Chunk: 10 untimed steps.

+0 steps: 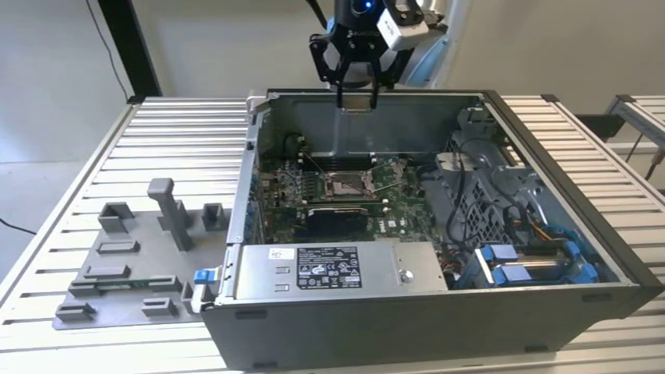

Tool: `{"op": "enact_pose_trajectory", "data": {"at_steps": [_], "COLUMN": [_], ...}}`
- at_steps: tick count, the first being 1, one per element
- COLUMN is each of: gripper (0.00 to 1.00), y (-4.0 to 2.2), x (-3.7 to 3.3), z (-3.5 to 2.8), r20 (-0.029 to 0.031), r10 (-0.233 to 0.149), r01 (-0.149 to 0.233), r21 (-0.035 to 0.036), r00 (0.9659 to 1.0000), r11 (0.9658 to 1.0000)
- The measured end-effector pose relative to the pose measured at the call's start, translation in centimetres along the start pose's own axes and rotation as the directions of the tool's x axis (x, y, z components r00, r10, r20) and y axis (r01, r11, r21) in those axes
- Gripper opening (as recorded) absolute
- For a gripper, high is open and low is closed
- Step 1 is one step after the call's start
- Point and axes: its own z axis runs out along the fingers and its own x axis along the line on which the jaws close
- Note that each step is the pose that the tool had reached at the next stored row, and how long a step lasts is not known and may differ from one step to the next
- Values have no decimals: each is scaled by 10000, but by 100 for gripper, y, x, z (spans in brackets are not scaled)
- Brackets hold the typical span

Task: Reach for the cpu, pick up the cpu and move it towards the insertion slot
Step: 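Pick up the cpu and move it towards the insertion slot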

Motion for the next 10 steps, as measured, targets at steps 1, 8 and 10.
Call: {"op": "enact_pose_trajectory", "data": {"at_steps": [1,8,10], "gripper": [0,0,0], "y": [9,90,91], "x": [4,19,19], "z": [10,55,62], "r20": [1,-12,-11], "r10": [-4,-4,-6], "r01": [4,4,6], "r21": [-1,4,1], "r00": [10000,10000,10000], "r11": [10000,10000,10000]}}
